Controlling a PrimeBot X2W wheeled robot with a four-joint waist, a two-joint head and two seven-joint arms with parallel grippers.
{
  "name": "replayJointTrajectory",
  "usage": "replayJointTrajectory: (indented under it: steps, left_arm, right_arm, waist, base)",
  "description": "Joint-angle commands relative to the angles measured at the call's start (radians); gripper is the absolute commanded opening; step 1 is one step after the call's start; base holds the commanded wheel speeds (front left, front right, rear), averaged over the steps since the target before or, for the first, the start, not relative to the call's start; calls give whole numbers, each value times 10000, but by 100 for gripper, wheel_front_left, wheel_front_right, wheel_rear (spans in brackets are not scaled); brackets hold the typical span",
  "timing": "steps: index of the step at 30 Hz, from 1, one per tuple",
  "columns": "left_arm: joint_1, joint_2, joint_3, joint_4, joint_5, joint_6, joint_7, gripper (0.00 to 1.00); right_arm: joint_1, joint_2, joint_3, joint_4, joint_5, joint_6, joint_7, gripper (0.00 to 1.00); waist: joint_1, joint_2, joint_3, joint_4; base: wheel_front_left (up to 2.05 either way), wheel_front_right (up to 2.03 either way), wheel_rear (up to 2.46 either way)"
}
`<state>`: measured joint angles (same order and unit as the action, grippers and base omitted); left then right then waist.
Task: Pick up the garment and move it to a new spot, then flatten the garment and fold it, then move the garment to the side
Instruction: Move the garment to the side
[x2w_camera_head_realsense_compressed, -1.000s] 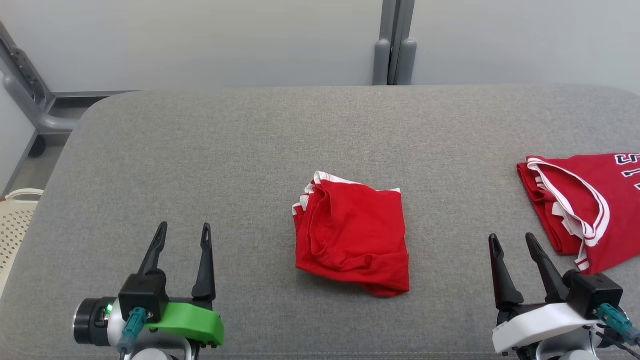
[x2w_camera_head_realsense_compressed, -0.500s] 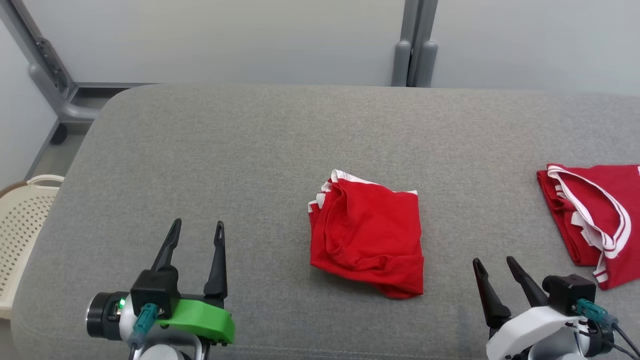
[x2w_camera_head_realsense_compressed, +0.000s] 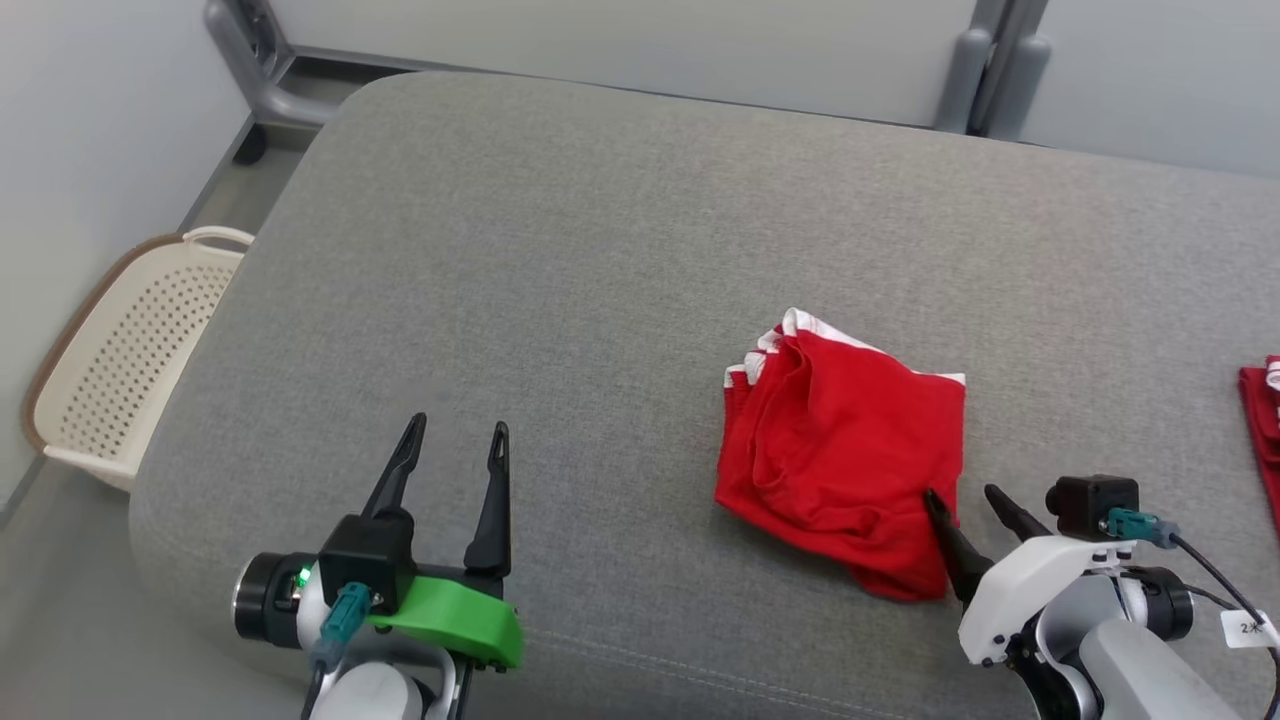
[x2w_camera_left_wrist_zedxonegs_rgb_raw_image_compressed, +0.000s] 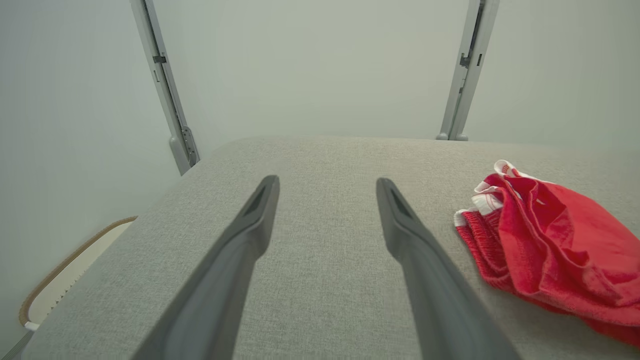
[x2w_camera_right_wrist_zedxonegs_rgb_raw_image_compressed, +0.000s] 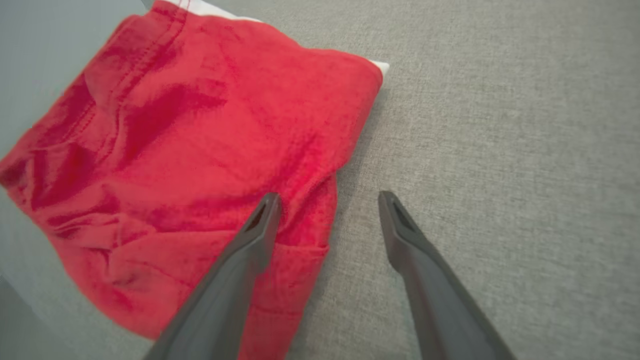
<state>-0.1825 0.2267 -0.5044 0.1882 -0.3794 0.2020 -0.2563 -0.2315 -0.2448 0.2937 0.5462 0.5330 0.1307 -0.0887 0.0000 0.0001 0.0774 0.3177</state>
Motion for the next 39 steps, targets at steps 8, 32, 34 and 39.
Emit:
replayJointTrajectory:
  steps: [8,32,34,39]
  left_arm:
    - [-431,-288,68,236,122,-183,-101,100]
    - [-680,-102,506,-98,526,-430,-81,100]
    - [-716,-8,543,-136,517,-407,-61,100]
    - [-916,181,515,-273,602,-419,73,100]
  right_arm:
    - [-1227,-229,869,1237,1117,-2,258,64]
    - [-1312,-1306,2648,-6,583,-2,-1198,0]
    - [-1220,-1352,2544,-175,422,-4,-1170,0]
    - [-902,-1427,2067,-525,154,-4,-1198,0]
  waist:
    - [0,-1,657,711]
    - [0,-1,1262,-3042]
    - [0,-1,1349,-3618]
    - [0,-1,1538,-4743]
  base:
    - [0,0,0]
    - [0,0,0]
    - [0,0,0]
    - [0,0,0]
